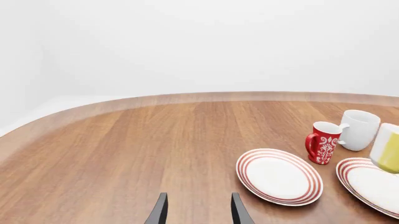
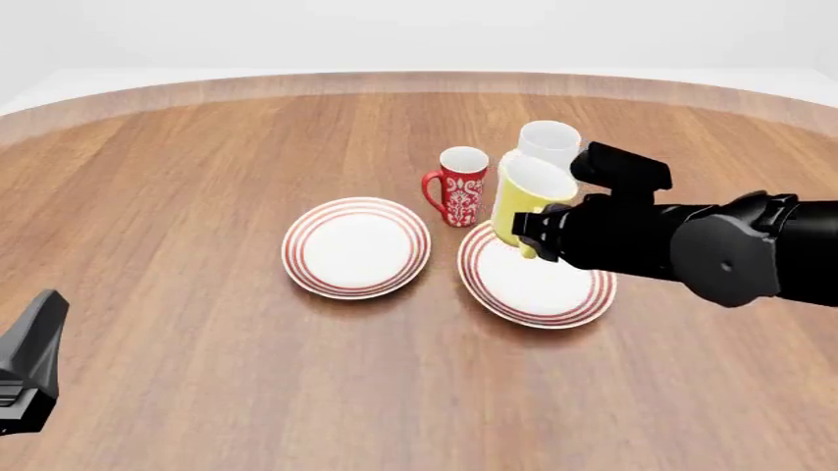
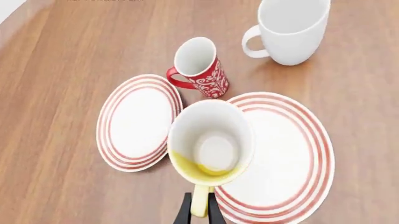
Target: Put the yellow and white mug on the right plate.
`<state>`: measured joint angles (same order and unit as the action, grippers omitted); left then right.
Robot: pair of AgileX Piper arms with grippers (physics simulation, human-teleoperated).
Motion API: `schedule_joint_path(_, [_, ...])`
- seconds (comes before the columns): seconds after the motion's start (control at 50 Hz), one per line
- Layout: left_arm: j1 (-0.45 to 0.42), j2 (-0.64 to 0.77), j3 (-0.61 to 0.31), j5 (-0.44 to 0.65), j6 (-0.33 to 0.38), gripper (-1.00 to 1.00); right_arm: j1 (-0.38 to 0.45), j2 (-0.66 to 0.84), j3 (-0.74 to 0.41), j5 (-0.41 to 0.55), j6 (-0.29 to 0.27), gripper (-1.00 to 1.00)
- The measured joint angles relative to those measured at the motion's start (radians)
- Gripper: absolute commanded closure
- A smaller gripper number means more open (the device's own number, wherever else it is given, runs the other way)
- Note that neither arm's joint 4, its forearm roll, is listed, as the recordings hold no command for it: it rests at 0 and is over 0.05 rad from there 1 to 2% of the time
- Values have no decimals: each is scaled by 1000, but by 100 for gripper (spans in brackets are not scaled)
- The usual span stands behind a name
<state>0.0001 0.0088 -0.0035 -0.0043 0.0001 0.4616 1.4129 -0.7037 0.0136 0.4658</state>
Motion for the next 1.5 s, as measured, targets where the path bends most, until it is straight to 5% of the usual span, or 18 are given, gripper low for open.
schedule_joint_path(0.6, [0, -1, 0, 1, 0, -100, -91, 84, 86, -116, -21, 100])
schedule_joint_path(1.34, [0, 2, 0, -2, 0, -100, -104, 183, 121, -223, -13, 100])
schedule_joint_path(1.36, [0, 2, 0, -2, 0, -100, -105, 184, 122, -225, -12, -100])
schedule_joint_path(1.5, [0, 3, 0, -2, 0, -100, -112, 194, 122, -229, -10, -100])
